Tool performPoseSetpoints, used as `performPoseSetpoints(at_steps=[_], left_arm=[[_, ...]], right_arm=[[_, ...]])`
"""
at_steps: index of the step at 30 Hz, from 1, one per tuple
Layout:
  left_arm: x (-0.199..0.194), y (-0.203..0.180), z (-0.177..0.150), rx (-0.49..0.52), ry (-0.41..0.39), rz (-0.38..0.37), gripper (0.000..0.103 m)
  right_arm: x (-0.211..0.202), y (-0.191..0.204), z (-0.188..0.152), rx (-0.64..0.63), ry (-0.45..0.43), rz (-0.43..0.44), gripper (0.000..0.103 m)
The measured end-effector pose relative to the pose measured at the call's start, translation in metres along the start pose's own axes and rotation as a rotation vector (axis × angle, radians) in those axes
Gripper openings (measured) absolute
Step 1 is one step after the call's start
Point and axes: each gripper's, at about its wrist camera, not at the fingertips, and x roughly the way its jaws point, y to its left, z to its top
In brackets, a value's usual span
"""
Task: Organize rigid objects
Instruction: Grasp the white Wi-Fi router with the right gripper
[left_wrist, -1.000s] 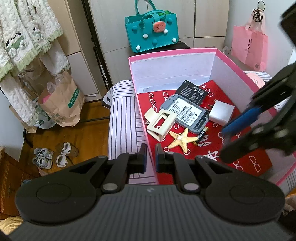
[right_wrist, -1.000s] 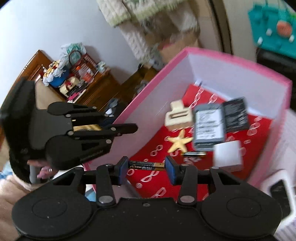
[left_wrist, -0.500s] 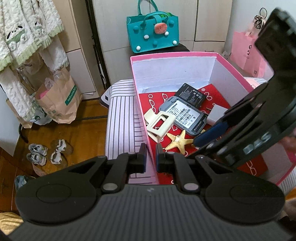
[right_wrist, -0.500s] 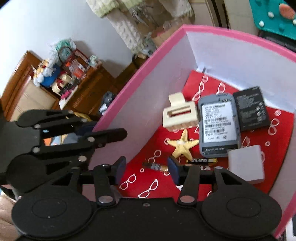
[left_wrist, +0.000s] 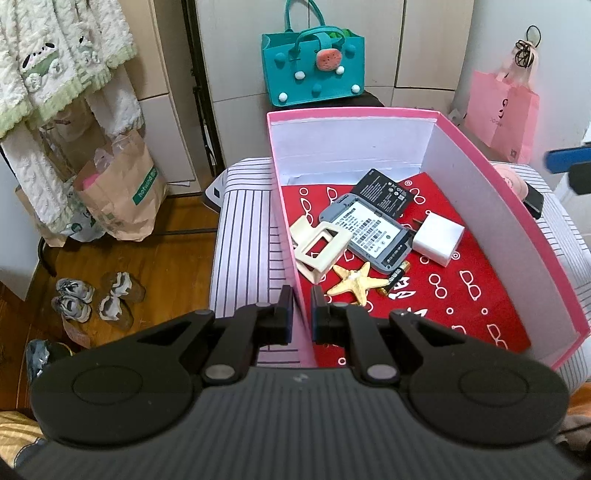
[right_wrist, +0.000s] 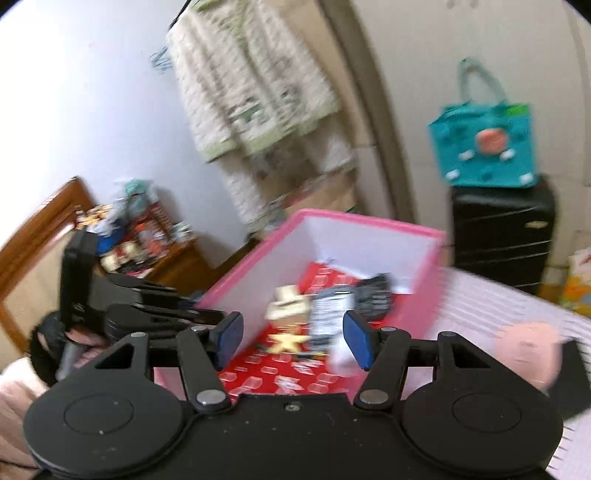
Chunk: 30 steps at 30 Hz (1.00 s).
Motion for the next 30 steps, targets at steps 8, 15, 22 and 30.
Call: performPoseSetpoints(at_steps=[8, 15, 22, 30], left_arm=[[0.000, -0.002, -0.001, -0.031, -0.006, 0.025, 0.006], [0.001, -0.005, -0.001, -0.044, 0.004, 0.046, 0.006], [0.004, -0.008, 0.000, -0.039, 0.017, 0.060, 0.006], [0.003, -0.008, 0.001, -0.033, 0.011, 0.068, 0.006]], right_arm=[[-0.025, -0.049, -0.044, -0.025, -0.020, -0.219, 0.065], [-0.001, -0.077, -0.069, -0.084, 0.077, -0.165, 0.065], [0.038, -0.084, -0.072, -0.209, 0.137, -0.167, 0.065], [0.068, -0.087, -0.065, -0.249, 0.228, -0.146, 0.068]])
